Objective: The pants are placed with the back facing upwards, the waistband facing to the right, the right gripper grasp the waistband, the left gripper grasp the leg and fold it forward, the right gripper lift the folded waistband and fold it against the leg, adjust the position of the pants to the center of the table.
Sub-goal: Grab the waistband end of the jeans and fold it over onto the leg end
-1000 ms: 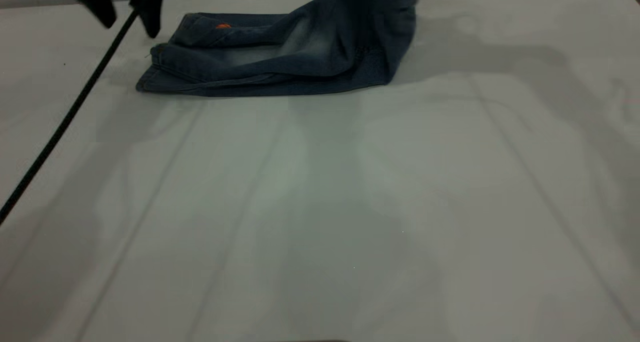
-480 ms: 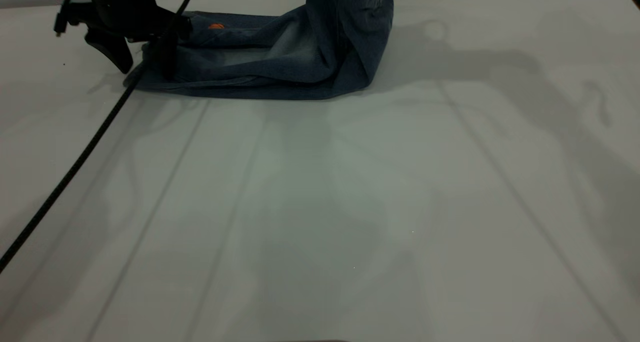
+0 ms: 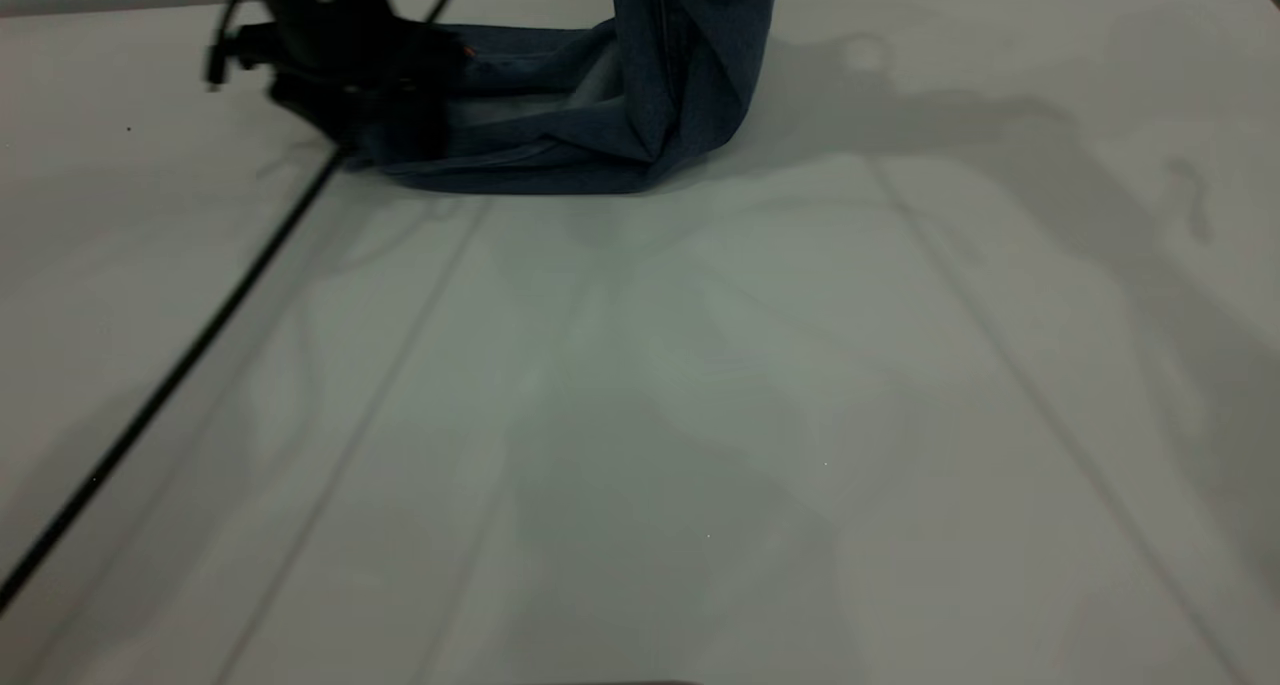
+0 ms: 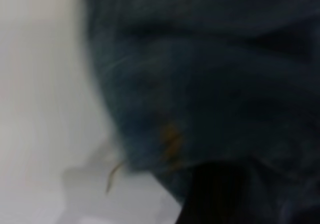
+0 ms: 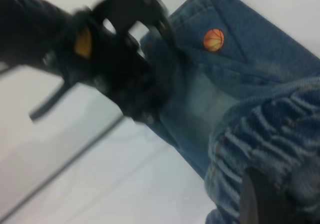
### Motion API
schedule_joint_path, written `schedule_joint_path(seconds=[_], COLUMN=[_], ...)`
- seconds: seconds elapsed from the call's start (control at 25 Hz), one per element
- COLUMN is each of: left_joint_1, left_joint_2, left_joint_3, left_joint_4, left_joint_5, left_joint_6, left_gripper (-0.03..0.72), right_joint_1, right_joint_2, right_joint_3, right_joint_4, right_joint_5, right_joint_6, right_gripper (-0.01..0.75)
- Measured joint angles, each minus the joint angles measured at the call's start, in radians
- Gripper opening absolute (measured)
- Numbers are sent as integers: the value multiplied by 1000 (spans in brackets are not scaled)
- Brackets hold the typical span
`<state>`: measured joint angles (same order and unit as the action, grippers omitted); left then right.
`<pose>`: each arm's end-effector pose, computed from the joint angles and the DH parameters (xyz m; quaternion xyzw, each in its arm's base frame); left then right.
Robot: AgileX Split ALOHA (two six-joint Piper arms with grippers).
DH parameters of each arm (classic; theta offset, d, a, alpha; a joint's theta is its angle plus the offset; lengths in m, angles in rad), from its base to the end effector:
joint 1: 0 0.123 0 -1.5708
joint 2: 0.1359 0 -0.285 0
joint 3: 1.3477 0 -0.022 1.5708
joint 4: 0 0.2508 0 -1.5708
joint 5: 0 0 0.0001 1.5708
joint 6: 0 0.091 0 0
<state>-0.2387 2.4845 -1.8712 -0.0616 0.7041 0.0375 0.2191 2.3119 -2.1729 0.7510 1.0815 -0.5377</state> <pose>0.4903 -0.1230 0.0723 0.1160 0.9784 -0.0405 0.1662 0.4862 0.1644 0.2533 -0.2444 0.8801 0.3169 0.2554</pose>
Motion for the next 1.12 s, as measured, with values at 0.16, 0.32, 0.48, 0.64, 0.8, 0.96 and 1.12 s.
schedule_joint_path(seconds=[0.16,0.32,0.48,0.64,0.8,0.96,1.12], left_joint_1=[-49,-53,-28,0,30,65,77], left_joint_2=[3,4,3,3,2,-4,-13], left_joint_3=[-6,-62,-178,-324,-463,-587,-674], left_joint_4=[-24,-30,22,177,294,309,312], left_joint_5=[-8,70,236,449,469,469,469], left_joint_6=[5,6,6,2,-38,-103,-116], left_gripper=[505,505,505,505,505,505,505], right_joint_1=[0,17,63,90,99,122,161], right_joint_2=[0,0,0,0,17,84,158], right_joint_3=[-1,-1,-1,-1,-3,-5,-5], right_joint_4=[7,19,23,25,39,97,224], right_joint_5=[0,-9,-36,-66,-99,-146,-223], right_joint_6=[3,3,3,3,2,-10,-87], right_gripper=[50,50,50,50,50,50,50])
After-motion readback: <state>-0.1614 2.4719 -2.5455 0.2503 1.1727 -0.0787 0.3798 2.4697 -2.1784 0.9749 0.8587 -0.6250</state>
